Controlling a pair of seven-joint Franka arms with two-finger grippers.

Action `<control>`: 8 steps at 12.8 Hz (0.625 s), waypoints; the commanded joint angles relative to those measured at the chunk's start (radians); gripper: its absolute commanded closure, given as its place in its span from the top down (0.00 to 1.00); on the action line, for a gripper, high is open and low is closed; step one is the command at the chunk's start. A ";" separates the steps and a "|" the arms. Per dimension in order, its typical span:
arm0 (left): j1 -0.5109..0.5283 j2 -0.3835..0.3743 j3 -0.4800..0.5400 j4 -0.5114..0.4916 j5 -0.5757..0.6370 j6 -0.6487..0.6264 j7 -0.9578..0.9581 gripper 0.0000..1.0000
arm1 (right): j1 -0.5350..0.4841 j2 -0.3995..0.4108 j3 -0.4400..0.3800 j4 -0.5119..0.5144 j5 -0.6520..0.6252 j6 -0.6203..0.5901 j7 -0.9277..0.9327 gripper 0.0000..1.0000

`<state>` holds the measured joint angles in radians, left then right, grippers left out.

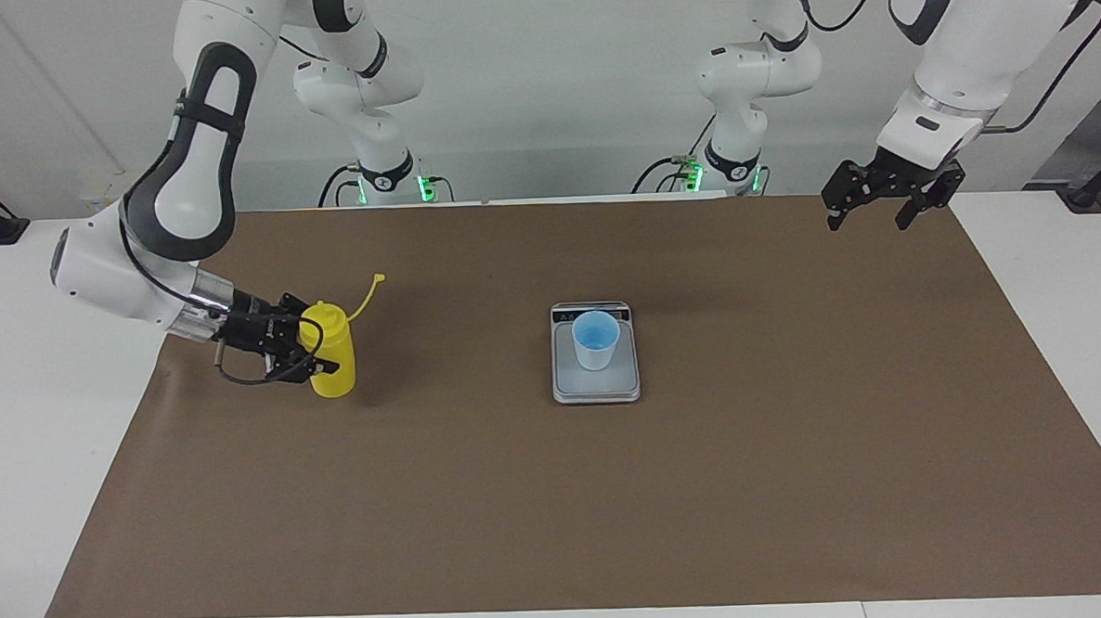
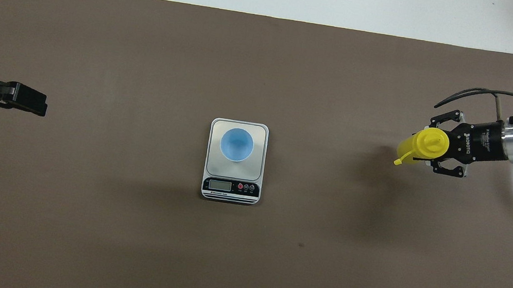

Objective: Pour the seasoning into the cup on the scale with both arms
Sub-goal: 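Lower the yellow bottle with the right gripper onto the table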

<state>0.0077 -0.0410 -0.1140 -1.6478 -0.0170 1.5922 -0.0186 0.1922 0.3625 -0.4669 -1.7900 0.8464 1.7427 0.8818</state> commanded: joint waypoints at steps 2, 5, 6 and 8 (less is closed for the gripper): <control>0.000 -0.008 0.002 -0.007 0.014 0.002 0.005 1.00 | -0.031 -0.017 0.005 -0.104 0.053 0.076 0.026 0.53; 0.000 -0.010 0.002 -0.007 0.014 0.002 0.005 1.00 | -0.025 -0.045 -0.001 -0.121 0.034 0.126 0.017 1.00; 0.000 -0.008 0.001 -0.007 0.014 0.002 0.005 1.00 | -0.026 -0.059 -0.007 -0.118 0.008 0.148 0.017 1.00; 0.000 -0.008 0.002 -0.007 0.014 0.002 0.005 1.00 | -0.034 -0.086 -0.012 -0.118 -0.049 0.172 0.013 1.00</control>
<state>0.0077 -0.0410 -0.1140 -1.6478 -0.0170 1.5922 -0.0186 0.1638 0.3313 -0.4790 -1.8781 0.8452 1.8837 0.8863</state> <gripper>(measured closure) 0.000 0.000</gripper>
